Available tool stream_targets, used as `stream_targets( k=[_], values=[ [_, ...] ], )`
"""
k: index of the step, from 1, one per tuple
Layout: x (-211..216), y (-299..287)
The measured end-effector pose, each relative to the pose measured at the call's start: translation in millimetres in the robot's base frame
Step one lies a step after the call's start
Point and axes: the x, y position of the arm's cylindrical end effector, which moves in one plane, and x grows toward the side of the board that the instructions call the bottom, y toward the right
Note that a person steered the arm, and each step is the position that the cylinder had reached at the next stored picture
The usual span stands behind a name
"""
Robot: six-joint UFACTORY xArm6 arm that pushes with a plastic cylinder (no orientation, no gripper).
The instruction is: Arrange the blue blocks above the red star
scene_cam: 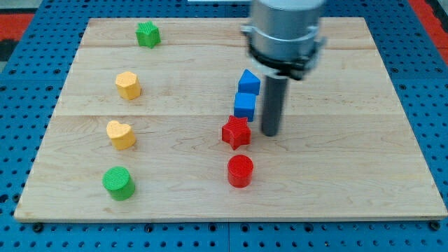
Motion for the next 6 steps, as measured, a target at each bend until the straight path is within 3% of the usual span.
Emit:
stream_targets(
  k=[1, 2, 5, 6],
  values=[
    [-73.0, 65.4],
    [-128.6, 38.9],
    [-103.6, -14.2],
    [-131.5, -27.4]
  ],
)
